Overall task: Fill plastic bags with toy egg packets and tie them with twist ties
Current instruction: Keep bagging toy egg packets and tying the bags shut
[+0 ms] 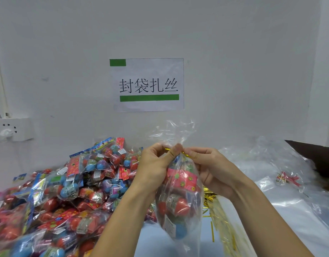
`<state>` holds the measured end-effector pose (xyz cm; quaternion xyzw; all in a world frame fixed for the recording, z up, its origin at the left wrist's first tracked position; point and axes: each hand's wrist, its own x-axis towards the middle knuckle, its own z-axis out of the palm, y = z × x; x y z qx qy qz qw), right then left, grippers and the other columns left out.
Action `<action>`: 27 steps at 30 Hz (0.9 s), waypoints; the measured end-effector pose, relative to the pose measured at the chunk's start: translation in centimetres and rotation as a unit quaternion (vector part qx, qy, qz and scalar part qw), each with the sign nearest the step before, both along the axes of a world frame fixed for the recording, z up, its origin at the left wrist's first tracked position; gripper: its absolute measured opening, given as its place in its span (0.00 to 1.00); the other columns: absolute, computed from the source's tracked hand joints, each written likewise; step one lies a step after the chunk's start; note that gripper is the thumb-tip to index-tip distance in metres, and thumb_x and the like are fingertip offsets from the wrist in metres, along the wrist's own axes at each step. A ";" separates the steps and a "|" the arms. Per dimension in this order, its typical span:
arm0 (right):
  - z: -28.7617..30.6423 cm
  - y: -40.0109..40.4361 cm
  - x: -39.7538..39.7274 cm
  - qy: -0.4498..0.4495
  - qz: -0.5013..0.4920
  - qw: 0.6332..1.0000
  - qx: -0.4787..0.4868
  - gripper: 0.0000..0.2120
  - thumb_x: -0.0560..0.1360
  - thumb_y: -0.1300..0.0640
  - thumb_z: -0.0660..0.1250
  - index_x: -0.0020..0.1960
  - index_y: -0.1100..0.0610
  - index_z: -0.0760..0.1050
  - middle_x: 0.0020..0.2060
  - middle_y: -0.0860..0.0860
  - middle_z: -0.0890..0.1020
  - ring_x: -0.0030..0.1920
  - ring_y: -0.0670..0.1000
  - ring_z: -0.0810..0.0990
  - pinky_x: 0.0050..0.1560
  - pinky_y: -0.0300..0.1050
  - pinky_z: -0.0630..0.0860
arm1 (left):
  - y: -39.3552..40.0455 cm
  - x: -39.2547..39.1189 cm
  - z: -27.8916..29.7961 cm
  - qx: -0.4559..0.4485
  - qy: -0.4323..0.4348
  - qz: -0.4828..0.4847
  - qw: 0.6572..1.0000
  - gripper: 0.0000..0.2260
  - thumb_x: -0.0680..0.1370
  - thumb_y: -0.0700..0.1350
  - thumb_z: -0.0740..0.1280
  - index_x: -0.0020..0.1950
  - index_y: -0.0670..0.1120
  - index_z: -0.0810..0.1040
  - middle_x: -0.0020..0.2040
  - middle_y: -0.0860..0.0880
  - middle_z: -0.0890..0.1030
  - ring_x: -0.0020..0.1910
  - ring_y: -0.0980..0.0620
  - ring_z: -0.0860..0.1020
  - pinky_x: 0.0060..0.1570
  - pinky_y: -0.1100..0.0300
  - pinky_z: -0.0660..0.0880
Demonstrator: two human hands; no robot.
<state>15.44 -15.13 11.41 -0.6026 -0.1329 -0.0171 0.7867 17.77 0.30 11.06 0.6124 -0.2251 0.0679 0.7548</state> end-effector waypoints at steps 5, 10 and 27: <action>-0.1 -0.3 0.0 0.013 0.033 0.999 0.038 0.21 0.70 0.62 0.70 0.60 0.72 0.78 0.55 0.67 0.82 0.50 0.62 0.81 0.52 0.52 0.82 | 0.1 -0.1 0.1 0.003 -0.002 -0.028 1.000 0.19 0.60 0.59 0.77 0.39 0.45 0.82 0.36 0.47 0.83 0.33 0.51 0.82 0.32 0.60 0.78; 0.1 0.0 -0.3 0.013 0.026 0.999 0.029 0.30 0.66 0.59 0.74 0.63 0.74 0.75 0.57 0.70 0.76 0.57 0.66 0.67 0.50 0.52 0.67 | 0.1 -0.1 0.1 0.017 -0.012 -0.034 0.999 0.15 0.60 0.59 0.77 0.36 0.49 0.83 0.36 0.47 0.83 0.34 0.51 0.82 0.33 0.60 0.78; 0.2 0.5 -0.7 -0.099 -0.067 0.990 -0.073 0.20 0.66 0.52 0.73 0.49 0.68 0.83 0.49 0.74 0.81 0.45 0.69 0.77 0.52 0.63 0.75 | -0.4 -0.2 -0.1 -0.035 0.015 -0.029 0.999 0.15 0.57 0.56 0.79 0.30 0.47 0.81 0.32 0.44 0.82 0.30 0.48 0.80 0.32 0.56 0.78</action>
